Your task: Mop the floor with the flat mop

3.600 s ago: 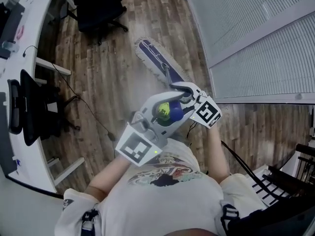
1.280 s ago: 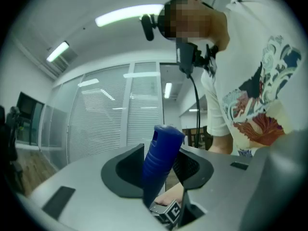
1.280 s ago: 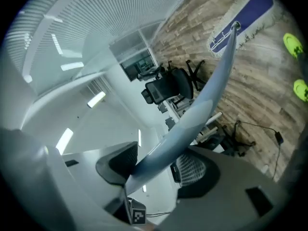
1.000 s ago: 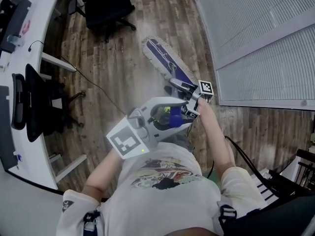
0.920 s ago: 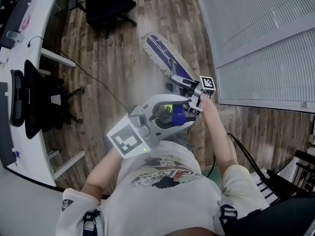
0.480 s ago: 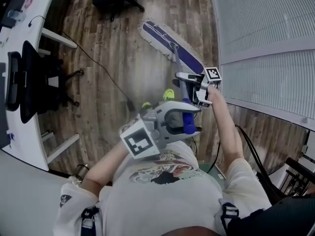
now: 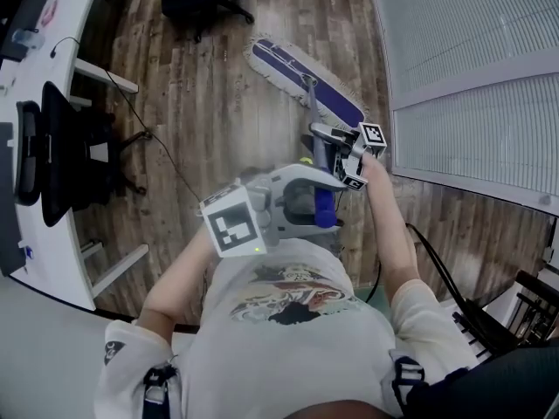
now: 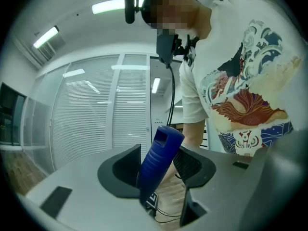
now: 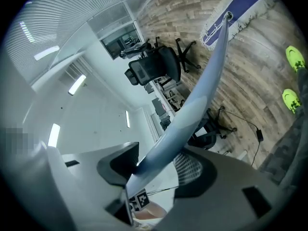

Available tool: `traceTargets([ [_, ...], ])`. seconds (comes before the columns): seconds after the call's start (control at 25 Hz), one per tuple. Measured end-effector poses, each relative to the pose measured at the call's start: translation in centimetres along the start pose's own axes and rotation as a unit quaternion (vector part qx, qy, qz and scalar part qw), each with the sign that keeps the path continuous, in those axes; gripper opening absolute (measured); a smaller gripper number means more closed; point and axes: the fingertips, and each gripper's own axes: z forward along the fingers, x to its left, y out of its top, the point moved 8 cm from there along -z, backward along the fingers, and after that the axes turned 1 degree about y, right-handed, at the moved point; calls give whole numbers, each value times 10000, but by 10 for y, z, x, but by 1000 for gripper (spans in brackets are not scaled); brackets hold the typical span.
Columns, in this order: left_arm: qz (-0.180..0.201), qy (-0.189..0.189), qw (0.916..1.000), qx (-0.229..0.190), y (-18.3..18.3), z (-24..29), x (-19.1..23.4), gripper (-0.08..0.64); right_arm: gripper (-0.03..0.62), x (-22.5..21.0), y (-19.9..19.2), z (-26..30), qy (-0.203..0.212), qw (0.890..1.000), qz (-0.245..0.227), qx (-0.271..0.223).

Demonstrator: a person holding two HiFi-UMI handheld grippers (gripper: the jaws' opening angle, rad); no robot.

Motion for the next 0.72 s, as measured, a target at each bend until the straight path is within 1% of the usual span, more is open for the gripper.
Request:
traceTargets([
  [0.08, 129, -138, 9998, 115, 3, -4, -5, 188, 229, -2, -2, 0, 50, 10000, 14, -14],
  [0.12, 264, -220, 9992, 207, 5, -8, -8, 208, 229, -3, -3, 0, 87, 10000, 30, -24],
  [0.16, 393, -299, 9983, 305, 7, -15, -12, 209, 227, -4, -3, -2, 133, 9999, 47, -53],
  [0.24, 448, -388, 9972, 466, 8, -32, -16, 209, 225, -3, -3, -10, 244, 9995, 82, -197],
  [0.28, 396, -354, 9972, 522, 9, -42, -15, 209, 225, -2, -4, -14, 300, 9990, 97, -303],
  [0.32, 327, -244, 9977, 544, 10, -51, -12, 209, 225, 1, -4, -19, 343, 9986, 99, -400],
  [0.36, 206, -35, 9986, 485, 12, -59, -6, 209, 225, 2, -4, -24, 360, 9982, 82, -467],
  [0.4, -50, 305, 9991, 286, 16, -66, 4, 209, 225, 3, -4, -28, 350, 9981, 53, -498],
  [0.44, -461, 766, 9960, -53, 19, -71, 17, 209, 225, 3, -4, -32, 320, 9982, 24, -509],
  [0.48, -959, 1261, 9864, -435, 21, -74, 32, 207, 225, 2, -6, -33, 273, 9983, -4, -508],
  [0.52, -1508, 1666, 9718, -712, 19, -74, 48, 207, 225, -2, -9, -33, 213, 9985, -34, -495],
  [0.56, -2099, 1872, 9566, -761, 14, -70, 61, 207, 225, -7, -13, -31, 143, 9988, -65, -467],
  [0.6, -2646, 1844, 9450, -535, 5, -61, 69, 208, 225, -13, -18, -27, 70, 9990, -93, -425],
  [0.64, -3023, 1658, 9387, -63, -5, -48, 71, 209, 225, -21, -23, -23, 2, 9992, -117, -375],
  [0.68, -3146, 1443, 9365, 565, -16, -34, 69, 213, 225, -28, -29, -19, -52, 9994, -136, -327],
  [0.72, -3018, 1288, 9367, 1223, -26, -19, 63, 241, 224, -35, -34, -15, -89, 9994, -156, -292],
])
